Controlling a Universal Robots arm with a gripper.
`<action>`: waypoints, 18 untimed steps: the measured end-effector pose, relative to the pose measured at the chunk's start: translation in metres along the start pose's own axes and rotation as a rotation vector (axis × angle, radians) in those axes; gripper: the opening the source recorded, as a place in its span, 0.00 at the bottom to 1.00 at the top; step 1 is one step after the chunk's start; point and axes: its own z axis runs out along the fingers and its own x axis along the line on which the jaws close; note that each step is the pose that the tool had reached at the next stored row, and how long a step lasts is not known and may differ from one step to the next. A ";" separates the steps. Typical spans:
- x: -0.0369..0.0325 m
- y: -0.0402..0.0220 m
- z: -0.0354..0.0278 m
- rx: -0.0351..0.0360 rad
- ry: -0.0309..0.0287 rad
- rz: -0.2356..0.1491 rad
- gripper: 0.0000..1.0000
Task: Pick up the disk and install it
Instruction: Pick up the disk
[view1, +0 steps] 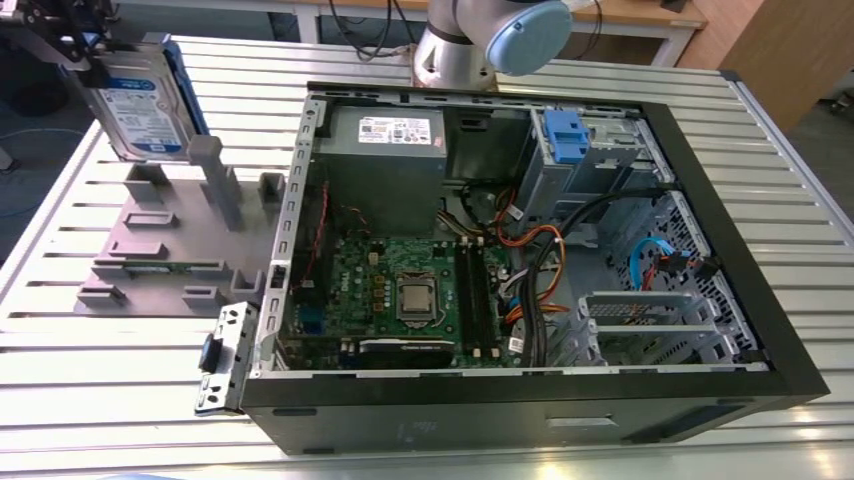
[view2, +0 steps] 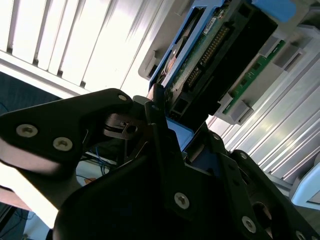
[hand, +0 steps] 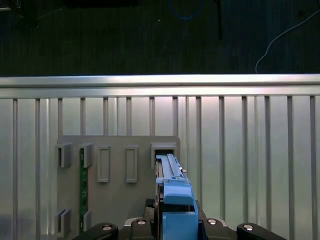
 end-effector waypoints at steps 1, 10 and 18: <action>0.0000 0.0000 -0.0003 0.0000 0.0000 0.000 0.37; 0.0000 0.0000 -0.0030 -0.0001 0.0001 0.000 0.37; 0.0000 0.0000 -0.0056 -0.0001 0.0000 0.000 0.37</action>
